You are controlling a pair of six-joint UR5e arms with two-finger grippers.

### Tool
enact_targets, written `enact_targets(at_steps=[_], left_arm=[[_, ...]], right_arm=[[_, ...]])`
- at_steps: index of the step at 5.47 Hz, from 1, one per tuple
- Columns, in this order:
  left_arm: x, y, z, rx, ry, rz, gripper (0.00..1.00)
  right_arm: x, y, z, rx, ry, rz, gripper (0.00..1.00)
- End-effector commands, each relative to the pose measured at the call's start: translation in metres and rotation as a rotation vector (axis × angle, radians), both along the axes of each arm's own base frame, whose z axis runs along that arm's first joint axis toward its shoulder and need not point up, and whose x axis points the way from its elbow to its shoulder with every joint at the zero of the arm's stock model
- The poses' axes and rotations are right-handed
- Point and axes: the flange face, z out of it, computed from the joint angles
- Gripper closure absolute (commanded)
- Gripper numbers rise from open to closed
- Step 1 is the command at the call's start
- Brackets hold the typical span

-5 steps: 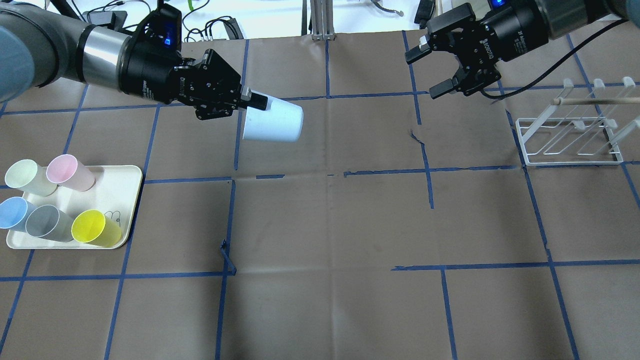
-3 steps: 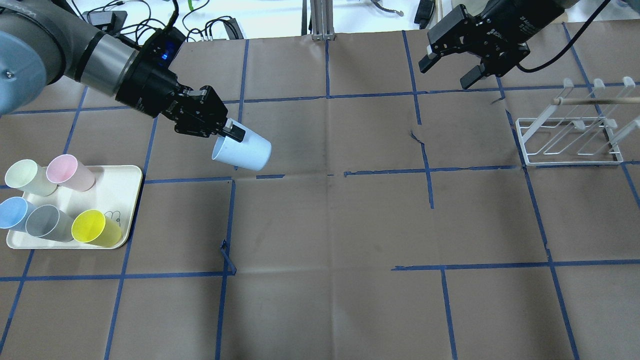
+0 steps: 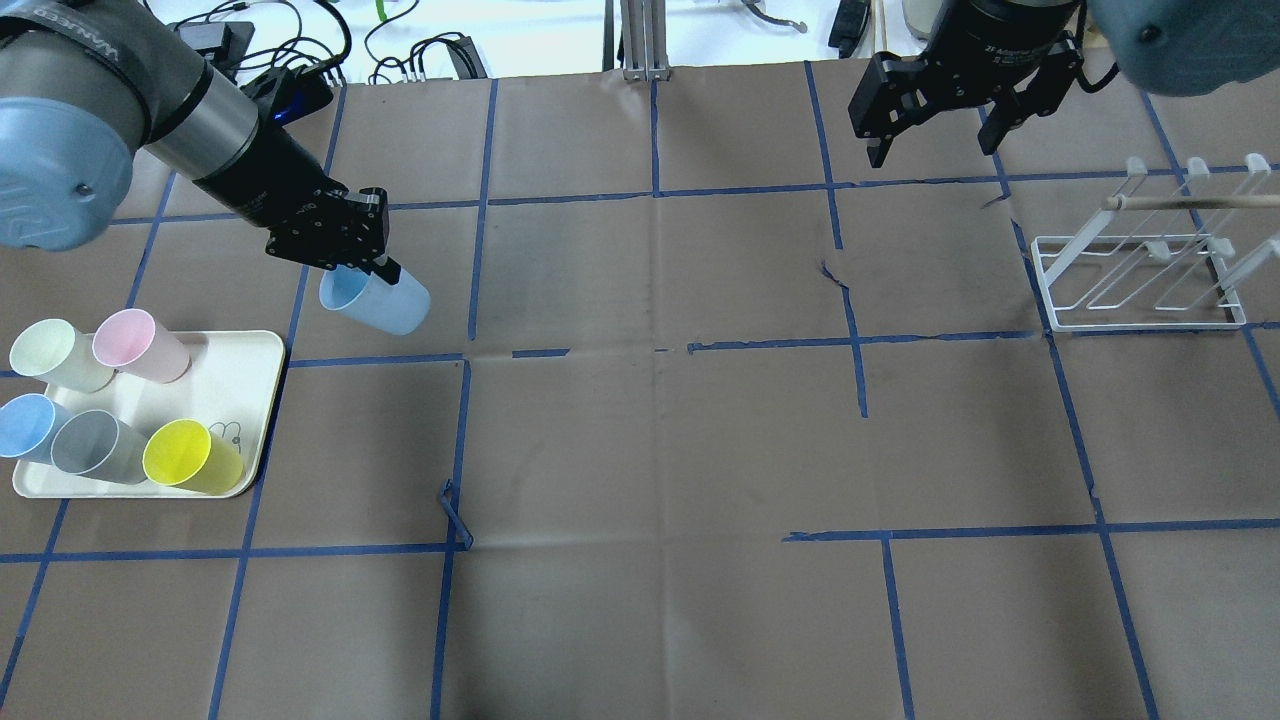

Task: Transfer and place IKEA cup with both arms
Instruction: 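Lower the cup with the left gripper into the empty tray slot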

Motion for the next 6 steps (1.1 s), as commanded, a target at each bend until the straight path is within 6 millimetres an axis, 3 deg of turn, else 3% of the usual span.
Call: enact_targets(at_steps=[1, 2, 3, 5, 6], left_arm=[[0.045, -0.018, -0.032, 0.031, -0.252, 0.079, 1.0], [0.108, -0.013, -0.049, 0.073, -0.247, 0.141, 1.0], [0.133, -0.009, -0.067, 0.068, -0.26, 0.098, 1.0], [0.145, -0.011, -0.109, 0.024, -0.33, 0.027, 0.99], [0.148, -0.01, -0.117, 0.046, -0.352, 0.025, 0.98]], right_arm=[[-0.006, -0.004, -0.002, 0.0, 0.01, -0.021, 0.0], [-0.006, -0.002, 0.001, -0.001, 0.011, -0.034, 0.0], [-0.006, 0.0, 0.002, 0.006, 0.007, -0.088, 0.0], [-0.002, 0.001, 0.005, 0.026, -0.033, -0.138, 0.0], [-0.003, 0.001, 0.004, 0.027, -0.027, -0.137, 0.0]])
